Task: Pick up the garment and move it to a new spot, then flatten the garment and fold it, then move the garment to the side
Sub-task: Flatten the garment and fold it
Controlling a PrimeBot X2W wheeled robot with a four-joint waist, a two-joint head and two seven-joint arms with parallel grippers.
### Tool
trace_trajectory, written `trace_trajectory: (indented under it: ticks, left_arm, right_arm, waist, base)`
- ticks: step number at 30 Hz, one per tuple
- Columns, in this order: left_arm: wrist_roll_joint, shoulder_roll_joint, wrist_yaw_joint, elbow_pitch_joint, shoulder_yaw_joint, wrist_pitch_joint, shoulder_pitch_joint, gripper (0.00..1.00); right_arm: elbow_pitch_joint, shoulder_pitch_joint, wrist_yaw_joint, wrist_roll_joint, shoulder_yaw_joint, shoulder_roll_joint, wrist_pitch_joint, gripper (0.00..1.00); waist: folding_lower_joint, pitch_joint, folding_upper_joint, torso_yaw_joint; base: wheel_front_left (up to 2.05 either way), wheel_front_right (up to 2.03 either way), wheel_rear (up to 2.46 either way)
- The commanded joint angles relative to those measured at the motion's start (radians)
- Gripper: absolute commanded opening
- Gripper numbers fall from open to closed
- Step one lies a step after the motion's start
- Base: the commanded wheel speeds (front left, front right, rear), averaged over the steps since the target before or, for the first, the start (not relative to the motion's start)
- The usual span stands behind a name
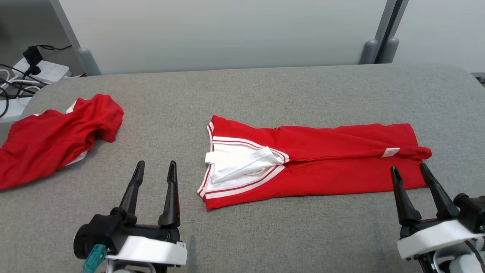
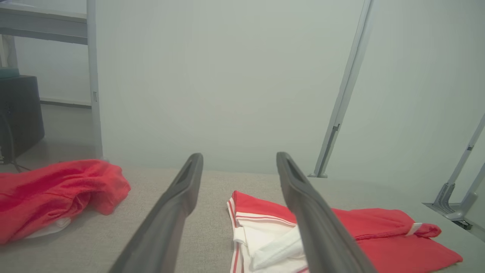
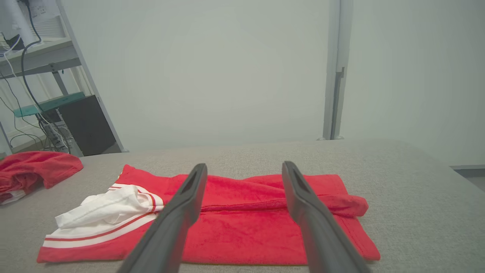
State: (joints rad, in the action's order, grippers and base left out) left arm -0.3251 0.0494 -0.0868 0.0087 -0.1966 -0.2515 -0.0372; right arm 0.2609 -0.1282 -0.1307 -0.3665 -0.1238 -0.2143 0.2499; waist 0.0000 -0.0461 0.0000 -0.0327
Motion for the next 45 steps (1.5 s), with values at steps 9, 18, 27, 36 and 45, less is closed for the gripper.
trace_trajectory:
  ticks: [9, 18, 27, 36, 45]
  left_arm:
    - [0.099, 0.001, 0.028, -0.024, 0.04, -0.01, 0.078, 1.0]
    - [0.087, 0.001, 0.018, -0.003, 0.06, -0.01, 0.131, 1.0]
    - [0.116, 0.001, 0.021, 0.015, 0.047, -0.01, 0.118, 1.0]
    - [0.123, 0.001, 0.014, 0.006, 0.031, -0.01, 0.111, 1.0]
    - [0.131, 0.001, 0.032, 0.008, 0.0, -0.01, 0.069, 1.0]
  right_arm:
    - [-0.124, 0.097, 0.0, -0.031, 0.034, 0.004, 0.012, 1.0]
    - [-0.147, 0.151, 0.0, -0.029, 0.061, 0.021, 0.012, 1.0]
    - [-0.131, 0.153, 0.0, -0.06, 0.07, 0.024, 0.012, 1.0]
    - [-0.051, 0.122, 0.0, -0.078, 0.102, 0.018, 0.012, 1.0]
    - [0.219, -0.115, 0.0, -0.124, 0.165, 0.024, 0.012, 1.0]
  waist:
    - [0.0, 0.045, 0.0, -0.002]
    - [0.0, 0.066, 0.0, 0.001]
    - [0.0, 0.064, 0.0, 0.012]
    - [0.0, 0.053, 0.0, 0.027]
    - [0.0, -0.029, 0.0, 0.047]
  base:
    - [0.0, 0.0, 0.0]
    - [0.0, 0.0, 0.0]
    - [0.0, 0.0, 0.0]
    - [0.0, 0.0, 0.0]
    - [0.0, 0.0, 0.0]
